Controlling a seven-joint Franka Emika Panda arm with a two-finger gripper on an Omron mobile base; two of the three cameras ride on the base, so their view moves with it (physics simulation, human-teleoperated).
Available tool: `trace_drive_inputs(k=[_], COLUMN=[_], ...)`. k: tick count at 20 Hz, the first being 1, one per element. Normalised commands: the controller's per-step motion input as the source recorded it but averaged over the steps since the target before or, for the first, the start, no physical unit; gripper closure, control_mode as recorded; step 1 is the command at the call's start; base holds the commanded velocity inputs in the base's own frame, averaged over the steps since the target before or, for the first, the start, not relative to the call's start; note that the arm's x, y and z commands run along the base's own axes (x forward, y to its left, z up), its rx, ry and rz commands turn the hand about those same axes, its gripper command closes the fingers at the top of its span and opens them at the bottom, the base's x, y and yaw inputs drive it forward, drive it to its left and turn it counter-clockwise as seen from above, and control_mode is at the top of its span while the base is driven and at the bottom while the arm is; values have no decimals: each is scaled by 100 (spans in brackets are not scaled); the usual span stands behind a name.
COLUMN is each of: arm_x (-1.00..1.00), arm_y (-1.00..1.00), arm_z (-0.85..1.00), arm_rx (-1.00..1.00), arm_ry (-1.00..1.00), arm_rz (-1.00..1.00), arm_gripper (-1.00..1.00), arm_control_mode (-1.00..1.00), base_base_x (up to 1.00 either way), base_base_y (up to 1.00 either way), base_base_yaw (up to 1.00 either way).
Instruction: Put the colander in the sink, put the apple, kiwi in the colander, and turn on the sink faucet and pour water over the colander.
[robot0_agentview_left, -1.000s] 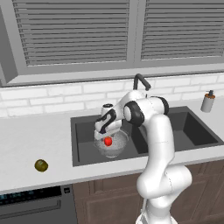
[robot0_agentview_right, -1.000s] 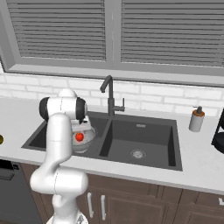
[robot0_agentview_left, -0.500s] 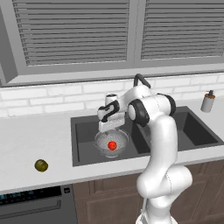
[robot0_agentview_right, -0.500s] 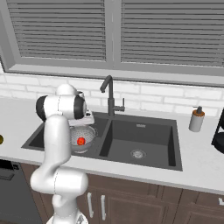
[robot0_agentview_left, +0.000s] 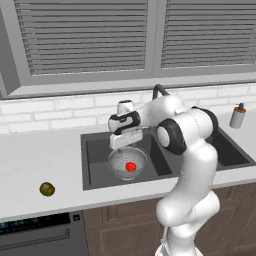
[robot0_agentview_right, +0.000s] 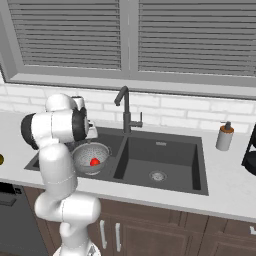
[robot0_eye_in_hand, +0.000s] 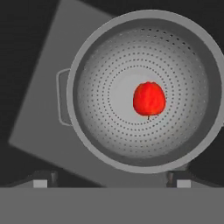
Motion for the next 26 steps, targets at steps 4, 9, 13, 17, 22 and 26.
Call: trace_drive_inputs(k=[4,9,13,17,22,26], arm_x=[-100,-99,-85,-57,-29,-23], arm_y=[48,20,33,89,100,100], arm_z=[38,4,8,46,53,31], arm_rx=[0,3,2,0,-1,-5], arm_ry=[0,-7,-9,-2,0,1], arm_rz=[0,4,8,1,0,0], arm_gripper=[-100,-100,-100,-100,-100,-100], arm_control_mode=[-100,-100,-100,-100,-100,-100], base_base_x=[0,0,0,0,0,0], base_base_y=[0,0,0,0,0,0], base_base_yaw=[0,0,0,0,0,0])
